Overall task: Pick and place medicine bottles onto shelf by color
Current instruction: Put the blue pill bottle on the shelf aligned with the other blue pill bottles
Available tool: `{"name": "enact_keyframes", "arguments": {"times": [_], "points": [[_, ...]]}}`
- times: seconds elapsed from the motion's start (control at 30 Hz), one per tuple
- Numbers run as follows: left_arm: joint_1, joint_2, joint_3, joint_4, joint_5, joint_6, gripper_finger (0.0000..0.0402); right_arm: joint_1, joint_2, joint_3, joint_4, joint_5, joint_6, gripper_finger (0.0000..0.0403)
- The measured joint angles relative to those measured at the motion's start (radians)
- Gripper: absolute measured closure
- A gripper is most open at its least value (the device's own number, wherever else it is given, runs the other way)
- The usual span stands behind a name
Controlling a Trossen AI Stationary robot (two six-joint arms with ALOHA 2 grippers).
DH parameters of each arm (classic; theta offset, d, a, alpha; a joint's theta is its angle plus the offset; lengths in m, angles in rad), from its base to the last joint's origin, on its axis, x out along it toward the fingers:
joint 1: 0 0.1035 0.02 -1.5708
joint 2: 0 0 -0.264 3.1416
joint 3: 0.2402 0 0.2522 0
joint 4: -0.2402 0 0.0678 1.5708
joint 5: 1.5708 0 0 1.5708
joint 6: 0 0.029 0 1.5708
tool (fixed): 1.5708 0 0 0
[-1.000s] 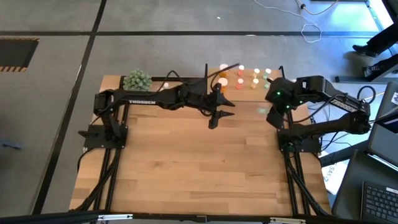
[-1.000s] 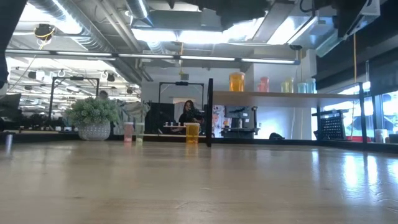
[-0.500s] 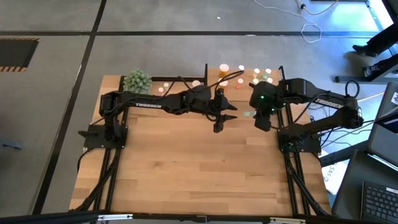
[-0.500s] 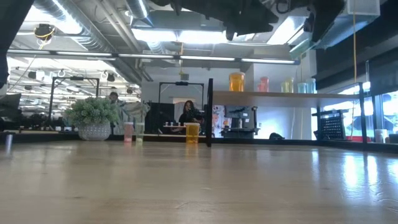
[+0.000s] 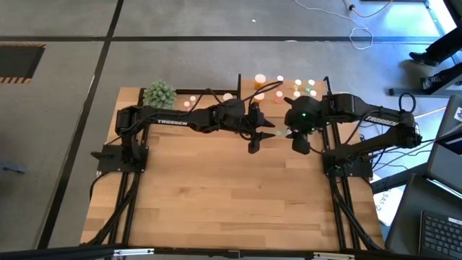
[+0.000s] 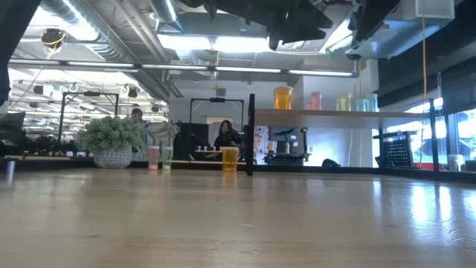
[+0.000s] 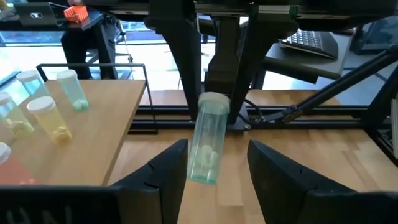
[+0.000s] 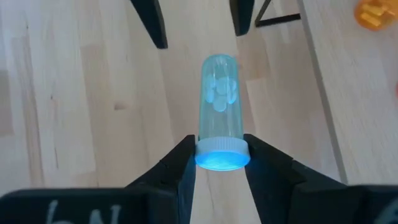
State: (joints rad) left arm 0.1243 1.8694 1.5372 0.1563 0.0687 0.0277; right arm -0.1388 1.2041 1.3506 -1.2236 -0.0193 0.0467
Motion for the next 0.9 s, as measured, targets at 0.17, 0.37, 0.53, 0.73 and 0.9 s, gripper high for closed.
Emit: {"name": "enact_keyframes", "arguments": {"times": [0.17, 0.37, 0.53, 0.73, 0.9], "points": [[0.0, 0.0, 0.0, -0.016, -0.002, 0.0, 0.0239, 0.0, 0.0, 0.0, -0.071, 0.0, 0.085, 0.0279], [0.0, 0.0, 0.0, -0.015, -0.002, 0.0, 0.0239, -0.045, 0.0, 0.027, -0.306, 0.046, 0.203, 0.0279], [0.0, 0.0, 0.0, -0.015, -0.001, 0.0, 0.0239, -0.102, -0.004, 0.098, -0.347, 0.072, 0.237, 0.0279], [0.0, 0.0, 0.0, -0.014, -0.001, 0.001, 0.0239, -0.195, 0.0, 0.175, -0.346, 0.098, 0.211, 0.0279], [0.001, 0.0, 0.0, -0.013, 0.0, 0.001, 0.0239, -0.267, -0.001, 0.181, -0.347, 0.045, 0.198, 0.0279]]}}
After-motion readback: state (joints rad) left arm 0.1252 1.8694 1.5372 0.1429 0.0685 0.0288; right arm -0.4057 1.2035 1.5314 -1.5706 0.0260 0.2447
